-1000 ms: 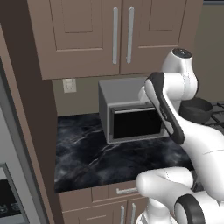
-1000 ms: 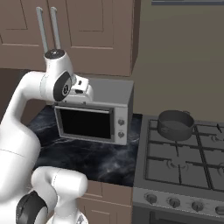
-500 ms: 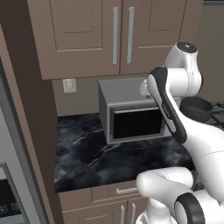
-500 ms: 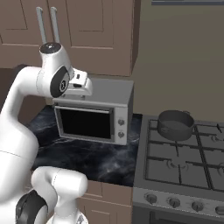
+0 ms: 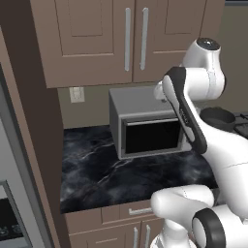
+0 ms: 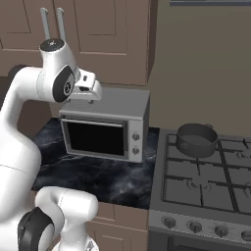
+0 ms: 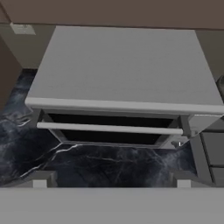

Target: Open the cabinet and move the ladle to the pot. Then close the cabinet.

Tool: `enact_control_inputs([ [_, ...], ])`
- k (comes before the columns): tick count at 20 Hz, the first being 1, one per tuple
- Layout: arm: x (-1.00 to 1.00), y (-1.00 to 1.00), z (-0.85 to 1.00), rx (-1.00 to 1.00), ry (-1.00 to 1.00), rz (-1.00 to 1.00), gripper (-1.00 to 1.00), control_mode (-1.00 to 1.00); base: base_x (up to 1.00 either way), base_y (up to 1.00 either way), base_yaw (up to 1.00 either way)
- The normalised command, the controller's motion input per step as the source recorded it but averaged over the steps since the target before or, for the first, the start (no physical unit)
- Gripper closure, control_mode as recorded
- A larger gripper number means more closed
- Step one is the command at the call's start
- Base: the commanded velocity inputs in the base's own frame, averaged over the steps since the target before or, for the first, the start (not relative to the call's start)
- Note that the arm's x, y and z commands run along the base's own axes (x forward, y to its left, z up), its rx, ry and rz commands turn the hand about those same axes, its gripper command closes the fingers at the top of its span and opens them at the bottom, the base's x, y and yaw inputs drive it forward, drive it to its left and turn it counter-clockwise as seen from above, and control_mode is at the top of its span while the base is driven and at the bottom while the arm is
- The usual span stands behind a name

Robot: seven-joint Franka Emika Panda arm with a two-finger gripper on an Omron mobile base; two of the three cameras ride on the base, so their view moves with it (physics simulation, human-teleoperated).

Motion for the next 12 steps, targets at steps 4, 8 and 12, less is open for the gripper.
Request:
enact_control_inputs([
  [4, 0.0, 0.0, 0.22, 0.0, -0.03, 0.0, -1.0, -1.0, 0.0, 0.0, 0.0],
  [8, 0.0, 0.04, 0.19, 0.0, -0.05, 0.02, -1.0, -1.0, 0.0, 0.0, 0.0],
  [12, 0.0, 0.11, 0.13, 0.0, -0.06, -0.04, -1.0, -1.0, 0.0, 0.0, 0.0],
])
